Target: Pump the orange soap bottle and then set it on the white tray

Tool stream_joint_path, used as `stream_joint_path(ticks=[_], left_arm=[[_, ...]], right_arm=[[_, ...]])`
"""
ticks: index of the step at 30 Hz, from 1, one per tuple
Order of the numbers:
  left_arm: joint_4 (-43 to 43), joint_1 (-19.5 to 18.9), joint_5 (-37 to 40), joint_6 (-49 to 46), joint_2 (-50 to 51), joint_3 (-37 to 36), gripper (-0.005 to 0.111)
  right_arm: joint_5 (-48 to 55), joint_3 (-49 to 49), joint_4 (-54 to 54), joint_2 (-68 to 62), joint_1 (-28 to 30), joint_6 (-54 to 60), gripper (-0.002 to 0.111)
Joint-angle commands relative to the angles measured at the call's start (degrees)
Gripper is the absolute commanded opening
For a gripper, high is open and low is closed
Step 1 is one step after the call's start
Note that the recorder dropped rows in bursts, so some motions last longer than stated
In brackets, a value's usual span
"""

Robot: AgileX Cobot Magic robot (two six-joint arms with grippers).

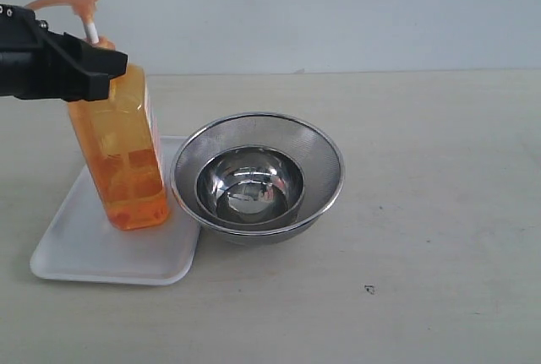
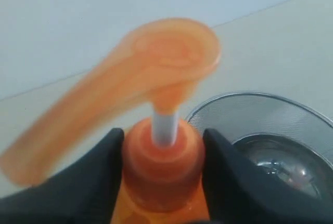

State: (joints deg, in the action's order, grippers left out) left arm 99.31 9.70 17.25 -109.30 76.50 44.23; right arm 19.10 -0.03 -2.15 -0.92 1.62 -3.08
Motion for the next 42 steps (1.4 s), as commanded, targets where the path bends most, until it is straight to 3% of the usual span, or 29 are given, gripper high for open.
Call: stream_joint_path(ticks=[1,7,10,18,34,37,42], left_arm=[[0.6,0.1,2.2,-3.9,-0.5,1.1,0.005],[0.6,-0.9,6.1,-6.4,-0.5,1.1,0.005],[0.6,-4.1,14.5,-8.0,-0.1,1.1,0.005],[0.0,-10.7,23.0,-5.7,-0.1,1.1,0.005],[0.6,-11.5,21.7,-11.2,6.2,1.1,0.005],[0.6,-14.5,24.7,-12.1,6.2,1.1,0.005],[0.6,-15.8,26.5,-12.9,6.2,1.1,0.005]], right_arm=[[-0.2,0.0,0.1,0.2,0.1,0.2,0.038],[-0.2,0.0,0.1,0.2,0.1,0.2,0.038],[-0.2,0.0,0.1,0.2,0.1,0.2,0.038],[-0.2,0.0,0.1,0.2,0.1,0.2,0.038],[-0.2,0.0,0.1,0.2,0.1,0.2,0.038],[-0.2,0.0,0.1,0.2,0.1,0.2,0.038],[-0.2,0.0,0.1,0.2,0.1,0.2,0.038]])
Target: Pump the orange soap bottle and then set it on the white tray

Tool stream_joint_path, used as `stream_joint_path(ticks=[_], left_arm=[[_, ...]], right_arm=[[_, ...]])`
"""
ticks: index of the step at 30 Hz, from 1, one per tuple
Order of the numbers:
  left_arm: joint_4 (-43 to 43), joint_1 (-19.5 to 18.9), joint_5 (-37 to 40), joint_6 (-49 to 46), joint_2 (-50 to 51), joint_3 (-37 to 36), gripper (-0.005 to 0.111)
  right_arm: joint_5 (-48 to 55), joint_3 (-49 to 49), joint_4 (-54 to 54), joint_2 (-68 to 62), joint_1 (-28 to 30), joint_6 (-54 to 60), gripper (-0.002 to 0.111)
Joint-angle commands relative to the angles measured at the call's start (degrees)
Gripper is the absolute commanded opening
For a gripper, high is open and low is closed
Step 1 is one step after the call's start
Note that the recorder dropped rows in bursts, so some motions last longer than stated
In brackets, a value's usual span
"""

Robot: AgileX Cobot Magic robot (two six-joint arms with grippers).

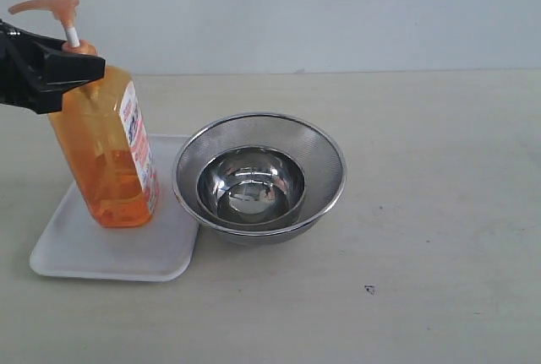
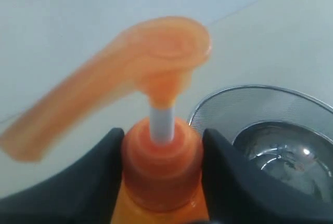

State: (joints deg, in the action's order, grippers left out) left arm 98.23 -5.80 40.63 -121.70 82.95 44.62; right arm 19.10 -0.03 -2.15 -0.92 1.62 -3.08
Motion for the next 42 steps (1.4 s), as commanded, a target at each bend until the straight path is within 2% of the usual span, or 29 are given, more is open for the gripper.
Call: stream_joint_path(ticks=[1,7,25,26,28,34,36,38,42], left_arm=[[1.7,-0.3,4.1,-0.5,-0.3,0.8,0.005],[1.7,-0.3,5.9,-0.5,-0.3,3.0,0.005],[1.7,-0.3,3.7,-0.5,4.8,3.7,0.007],[1.7,-0.3,3.7,-0.5,4.8,3.7,0.010],[1.7,-0.3,3.7,-0.5,4.8,3.7,0.024],[1.7,-0.3,1.5,3.6,4.8,3.7,0.090],[1.7,-0.3,1.0,4.7,4.8,3.7,0.104],[0.0,-0.3,1.2,6.4,4.8,3.6,0.110],[-4.8,-0.3,1.4,10.4,4.2,3.4,0.110]], right_arm=[[-0.2,0.0,0.1,0.2,0.1,0.2,0.038],[-0.2,0.0,0.1,0.2,0.1,0.2,0.038],[-0.2,0.0,0.1,0.2,0.1,0.2,0.038],[-0.2,0.0,0.1,0.2,0.1,0.2,0.038],[-0.2,0.0,0.1,0.2,0.1,0.2,0.038],[-0.2,0.0,0.1,0.2,0.1,0.2,0.038],[-0.2,0.0,0.1,0.2,0.1,0.2,0.038],[-0.2,0.0,0.1,0.2,0.1,0.2,0.038],[-0.2,0.0,0.1,0.2,0.1,0.2,0.038]])
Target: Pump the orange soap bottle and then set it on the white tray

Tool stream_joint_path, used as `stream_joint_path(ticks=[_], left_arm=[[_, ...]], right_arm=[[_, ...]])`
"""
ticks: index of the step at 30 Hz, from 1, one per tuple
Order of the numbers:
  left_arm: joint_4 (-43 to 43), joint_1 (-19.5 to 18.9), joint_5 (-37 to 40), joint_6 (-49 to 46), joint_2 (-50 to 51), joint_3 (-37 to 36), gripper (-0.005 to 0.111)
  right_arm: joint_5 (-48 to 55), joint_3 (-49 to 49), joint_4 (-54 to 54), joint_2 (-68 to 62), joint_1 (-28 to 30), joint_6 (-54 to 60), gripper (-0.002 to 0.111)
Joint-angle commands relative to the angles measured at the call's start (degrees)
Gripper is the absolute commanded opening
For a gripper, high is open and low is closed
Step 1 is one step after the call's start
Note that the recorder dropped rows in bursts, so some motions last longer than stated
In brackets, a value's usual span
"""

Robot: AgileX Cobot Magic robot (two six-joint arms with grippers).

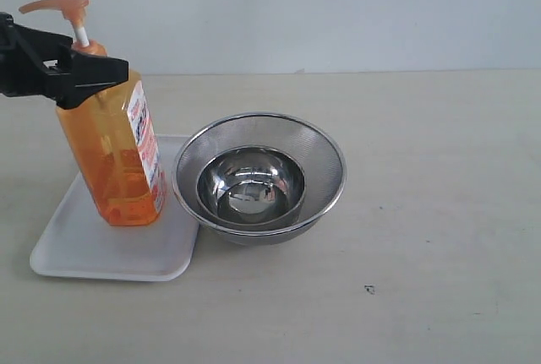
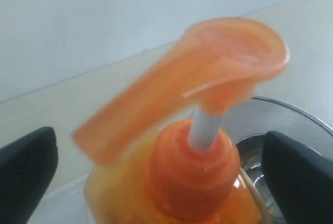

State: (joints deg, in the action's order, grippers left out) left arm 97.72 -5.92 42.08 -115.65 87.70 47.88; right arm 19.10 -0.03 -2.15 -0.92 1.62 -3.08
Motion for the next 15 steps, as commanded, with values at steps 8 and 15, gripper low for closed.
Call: stream_joint_path(ticks=[8,15], left_arm=[[-6.9,-0.3,1.0,6.7,-8.1,-2.5,0.110],[-6.8,-0.3,0.9,11.3,-18.1,-9.7,0.110]], right_arm=[[-0.2,0.0,0.1,0.2,0.1,0.2,0.038],[-0.2,0.0,0.1,0.2,0.1,0.2,0.038]])
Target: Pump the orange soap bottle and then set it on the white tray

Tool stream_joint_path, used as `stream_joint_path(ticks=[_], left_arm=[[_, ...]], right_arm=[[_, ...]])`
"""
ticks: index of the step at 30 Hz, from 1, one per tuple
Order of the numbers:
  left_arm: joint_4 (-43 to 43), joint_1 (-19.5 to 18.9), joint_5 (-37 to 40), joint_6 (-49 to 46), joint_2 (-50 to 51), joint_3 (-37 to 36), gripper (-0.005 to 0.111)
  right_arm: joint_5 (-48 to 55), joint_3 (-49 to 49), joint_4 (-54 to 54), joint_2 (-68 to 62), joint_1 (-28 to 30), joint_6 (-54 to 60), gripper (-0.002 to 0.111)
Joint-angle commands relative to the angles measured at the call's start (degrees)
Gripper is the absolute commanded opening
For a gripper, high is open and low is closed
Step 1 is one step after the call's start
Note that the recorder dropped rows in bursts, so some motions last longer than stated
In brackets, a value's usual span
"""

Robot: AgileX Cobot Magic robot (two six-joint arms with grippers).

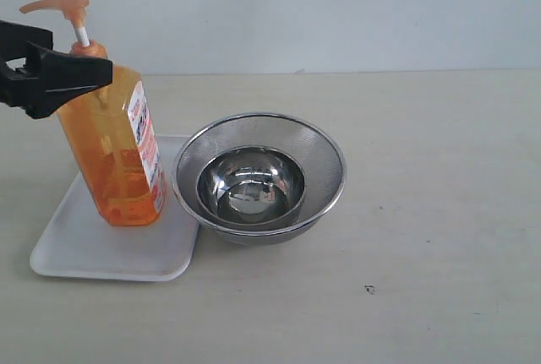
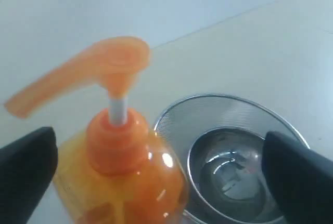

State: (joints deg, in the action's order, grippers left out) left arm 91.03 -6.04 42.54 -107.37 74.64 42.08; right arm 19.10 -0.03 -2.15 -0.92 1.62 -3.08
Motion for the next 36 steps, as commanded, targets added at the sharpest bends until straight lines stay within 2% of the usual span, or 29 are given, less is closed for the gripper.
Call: stream_joint_path(ticks=[1,8,15,18,22,26,29,32,36], left_arm=[[-0.1,-0.2,0.7,4.6,-6.4,-5.2,0.110],[-0.1,-0.2,12.8,7.1,-13.9,-13.7,0.110],[-0.1,-0.2,17.7,11.7,-16.8,-17.5,0.108],[-0.1,-0.2,17.9,17.4,-17.0,-19.1,0.088],[0.7,-0.2,22.6,16.9,-17.0,-21.2,0.046],[4.4,-0.2,27.4,11.4,-17.0,-25.3,0.005],[8.9,0.0,27.4,4.9,-17.8,-30.0,0.005],[8.9,0.0,27.4,-1.7,-19.0,-34.7,0.005],[8.9,0.0,27.4,-3.7,-19.9,-39.5,0.005]], right_arm=[[-0.2,0.0,0.1,0.2,0.1,0.2,0.038],[-0.2,0.0,0.1,0.2,0.1,0.2,0.038],[-0.2,0.0,0.1,0.2,0.1,0.2,0.038],[-0.2,0.0,0.1,0.2,0.1,0.2,0.038],[-0.2,0.0,0.1,0.2,0.1,0.2,0.038],[-0.2,0.0,0.1,0.2,0.1,0.2,0.038],[-0.2,0.0,0.1,0.2,0.1,0.2,0.038],[-0.2,0.0,0.1,0.2,0.1,0.2,0.038],[-0.2,0.0,0.1,0.2,0.1,0.2,0.038]])
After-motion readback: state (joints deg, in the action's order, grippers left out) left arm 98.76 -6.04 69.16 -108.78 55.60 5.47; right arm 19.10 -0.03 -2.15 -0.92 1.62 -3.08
